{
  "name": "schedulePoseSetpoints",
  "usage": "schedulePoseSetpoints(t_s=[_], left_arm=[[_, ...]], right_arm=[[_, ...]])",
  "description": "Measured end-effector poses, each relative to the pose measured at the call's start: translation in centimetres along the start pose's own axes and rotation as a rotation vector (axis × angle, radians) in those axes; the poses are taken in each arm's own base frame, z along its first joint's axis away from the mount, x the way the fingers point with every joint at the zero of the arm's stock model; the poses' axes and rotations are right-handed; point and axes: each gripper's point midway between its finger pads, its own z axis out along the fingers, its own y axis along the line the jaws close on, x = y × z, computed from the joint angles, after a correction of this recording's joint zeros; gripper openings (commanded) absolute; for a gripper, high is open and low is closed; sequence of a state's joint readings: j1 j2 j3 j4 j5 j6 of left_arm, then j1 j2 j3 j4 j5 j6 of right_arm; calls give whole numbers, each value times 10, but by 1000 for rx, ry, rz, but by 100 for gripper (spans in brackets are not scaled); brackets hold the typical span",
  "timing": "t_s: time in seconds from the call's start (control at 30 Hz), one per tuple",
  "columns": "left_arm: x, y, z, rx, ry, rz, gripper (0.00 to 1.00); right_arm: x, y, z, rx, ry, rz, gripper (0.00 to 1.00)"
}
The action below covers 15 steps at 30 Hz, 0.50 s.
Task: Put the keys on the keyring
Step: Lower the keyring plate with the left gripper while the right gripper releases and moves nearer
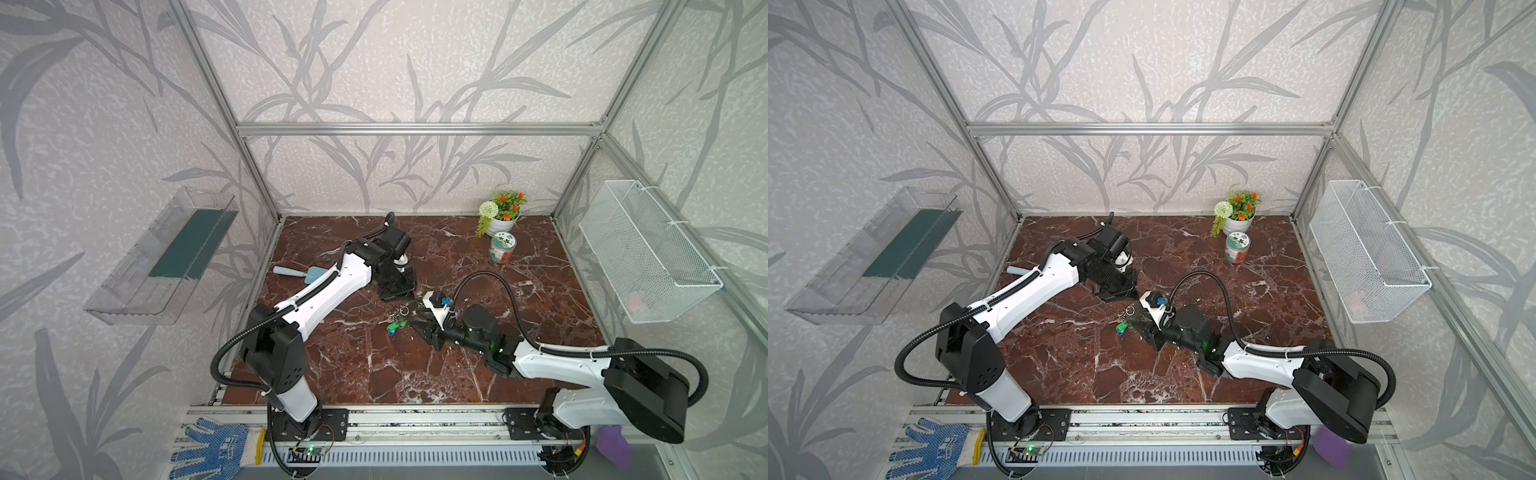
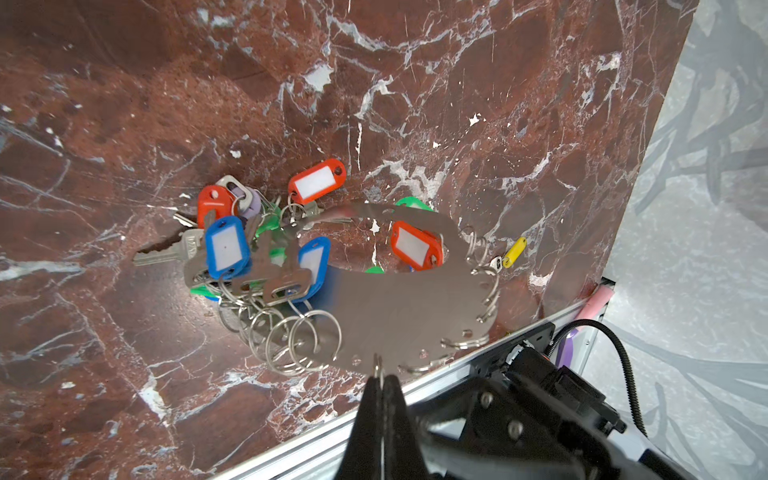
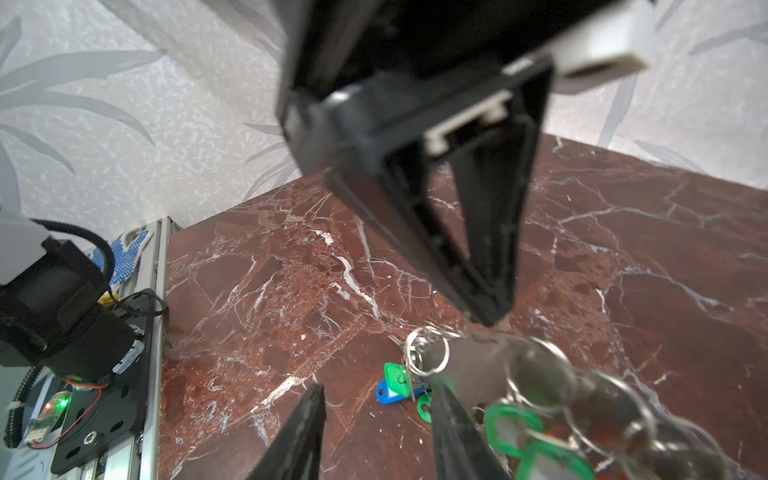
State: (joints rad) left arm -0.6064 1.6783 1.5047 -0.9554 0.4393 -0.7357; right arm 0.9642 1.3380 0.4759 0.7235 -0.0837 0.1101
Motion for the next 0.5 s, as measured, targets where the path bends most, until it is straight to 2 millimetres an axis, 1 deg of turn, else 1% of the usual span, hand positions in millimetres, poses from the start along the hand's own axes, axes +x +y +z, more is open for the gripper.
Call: schedulePoseSetpoints(t_s=[0.07, 0.13, 0.23, 0.4, 0.5], left_arm=[[1, -2, 1, 9, 9, -22, 0], [1, -3, 1, 19, 14, -39, 0], [2, -5, 1, 28, 20, -58, 0], [2, -6, 1, 34, 22, -77, 0], [2, -6, 1, 35, 23, -83, 0]], right_arm=[[-1, 5, 0, 18, -12, -54, 43], [-3, 7, 1, 48, -24, -99, 41], [-1, 3, 4, 101, -25, -150, 38], [11, -7, 8, 185, 4, -214, 31], [14, -13, 9, 229, 10, -243, 29]])
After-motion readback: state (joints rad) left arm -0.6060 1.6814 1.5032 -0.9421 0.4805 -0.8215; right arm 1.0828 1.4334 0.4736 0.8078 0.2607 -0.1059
